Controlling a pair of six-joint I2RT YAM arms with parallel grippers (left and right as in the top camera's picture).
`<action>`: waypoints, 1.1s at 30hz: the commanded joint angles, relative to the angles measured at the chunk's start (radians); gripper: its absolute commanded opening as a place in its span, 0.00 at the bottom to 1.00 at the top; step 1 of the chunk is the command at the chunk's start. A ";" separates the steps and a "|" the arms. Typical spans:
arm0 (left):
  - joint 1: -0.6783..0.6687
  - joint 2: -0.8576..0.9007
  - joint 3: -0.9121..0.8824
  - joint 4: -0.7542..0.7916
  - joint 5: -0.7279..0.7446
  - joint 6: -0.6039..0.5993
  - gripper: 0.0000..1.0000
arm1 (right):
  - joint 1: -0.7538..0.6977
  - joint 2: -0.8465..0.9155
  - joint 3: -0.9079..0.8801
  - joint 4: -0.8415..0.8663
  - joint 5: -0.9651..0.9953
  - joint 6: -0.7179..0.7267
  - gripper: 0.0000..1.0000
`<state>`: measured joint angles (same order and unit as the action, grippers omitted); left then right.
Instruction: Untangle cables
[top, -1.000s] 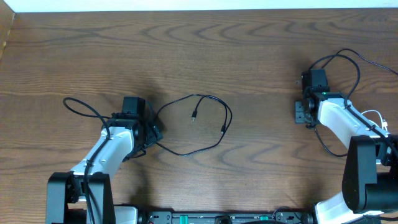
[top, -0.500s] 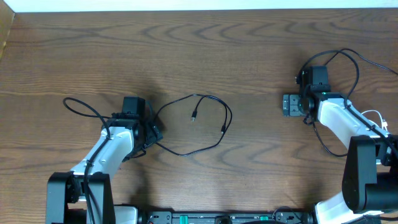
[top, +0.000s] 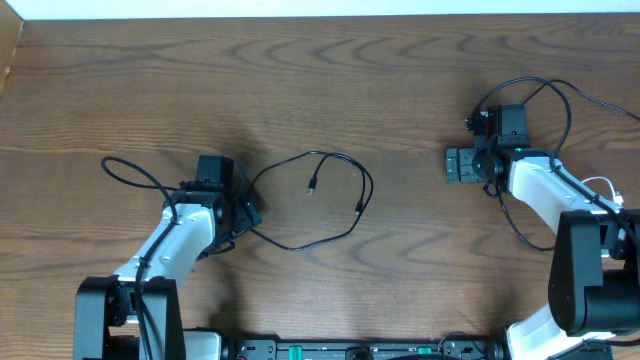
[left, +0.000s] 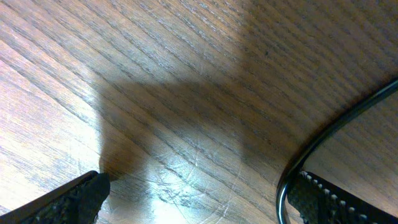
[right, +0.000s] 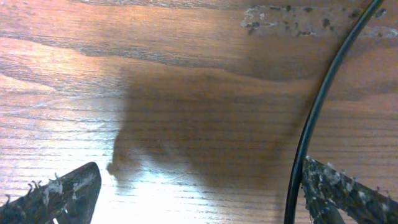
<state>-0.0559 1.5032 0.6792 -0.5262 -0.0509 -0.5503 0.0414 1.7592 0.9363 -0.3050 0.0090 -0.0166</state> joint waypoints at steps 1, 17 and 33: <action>0.000 0.034 -0.037 -0.014 -0.010 0.006 0.98 | 0.000 0.004 -0.005 0.001 -0.024 -0.023 0.99; 0.000 0.034 -0.037 -0.014 -0.010 0.006 0.98 | -0.001 0.004 -0.005 0.048 -0.051 -0.023 0.99; 0.000 0.034 -0.037 -0.015 -0.010 0.006 0.98 | 0.000 0.004 -0.005 0.085 -0.278 -0.022 0.99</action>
<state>-0.0559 1.5032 0.6792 -0.5262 -0.0509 -0.5503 0.0414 1.7592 0.9363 -0.2249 -0.1513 -0.0296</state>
